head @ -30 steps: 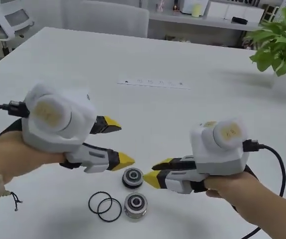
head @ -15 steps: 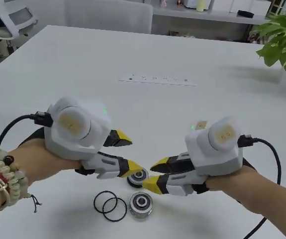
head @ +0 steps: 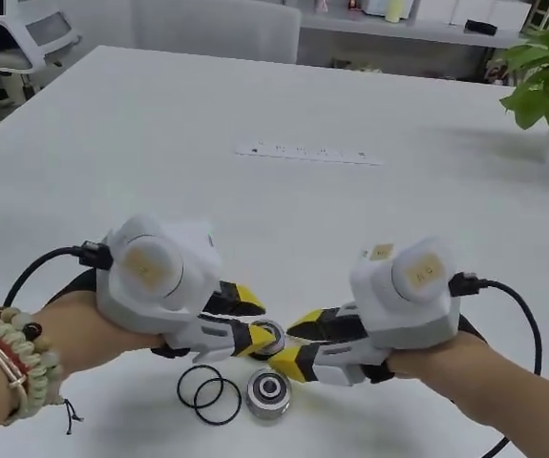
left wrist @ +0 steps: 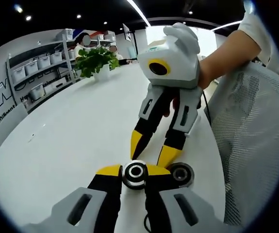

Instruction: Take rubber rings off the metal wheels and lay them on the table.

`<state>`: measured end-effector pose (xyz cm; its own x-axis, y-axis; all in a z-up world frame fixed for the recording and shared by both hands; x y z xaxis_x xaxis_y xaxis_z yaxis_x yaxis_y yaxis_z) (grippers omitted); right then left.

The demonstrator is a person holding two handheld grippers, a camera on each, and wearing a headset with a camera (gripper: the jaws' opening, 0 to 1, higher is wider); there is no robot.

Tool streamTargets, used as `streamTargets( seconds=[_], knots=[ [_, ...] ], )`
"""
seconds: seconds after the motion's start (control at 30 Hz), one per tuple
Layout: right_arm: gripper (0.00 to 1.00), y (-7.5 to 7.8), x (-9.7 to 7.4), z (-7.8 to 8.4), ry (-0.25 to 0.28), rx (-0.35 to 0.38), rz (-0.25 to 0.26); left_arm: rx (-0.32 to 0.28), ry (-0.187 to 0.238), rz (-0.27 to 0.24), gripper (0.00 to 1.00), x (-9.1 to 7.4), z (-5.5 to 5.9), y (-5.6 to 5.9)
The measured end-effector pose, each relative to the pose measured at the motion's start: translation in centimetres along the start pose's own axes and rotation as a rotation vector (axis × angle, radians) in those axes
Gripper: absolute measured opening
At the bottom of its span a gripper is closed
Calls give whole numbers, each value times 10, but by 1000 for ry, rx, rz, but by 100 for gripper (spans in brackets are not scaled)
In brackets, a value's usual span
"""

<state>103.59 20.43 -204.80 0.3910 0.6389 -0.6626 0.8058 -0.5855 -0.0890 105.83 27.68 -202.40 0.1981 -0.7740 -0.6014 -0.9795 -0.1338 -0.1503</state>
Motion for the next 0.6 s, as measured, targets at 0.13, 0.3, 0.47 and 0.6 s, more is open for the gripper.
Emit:
streamTargets(
  seconds=[0.13, 0.3, 0.47, 0.6],
  knots=[
    [24, -1, 1, 0, 0, -1, 1, -13, 4, 5, 13, 1, 1, 1],
    [23, -1, 1, 0, -2, -2, 3, -41, -10, -3, 13, 1, 8, -1],
    [23, -1, 0, -2, 8, -6, 7, -79, 4, 6, 10, 3, 7, 1],
    [22, -2, 1, -2, 9, -8, 7, -90, 11, 6, 8, 3, 6, 3]
  ],
)
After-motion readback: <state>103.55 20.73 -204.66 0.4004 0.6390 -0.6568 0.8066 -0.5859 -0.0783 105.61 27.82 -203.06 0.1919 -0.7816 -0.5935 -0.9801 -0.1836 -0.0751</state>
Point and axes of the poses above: the centre of the closed fingertips' face, and the gripper's own axes: x roughly forward along the fingers, y roughly to its right, z roughly out of its underside, the point moved 5 cm from there along -x, roughly backward along the fingers, and after that the axes turned 3 degrees about -y, right-handed, at the moved point
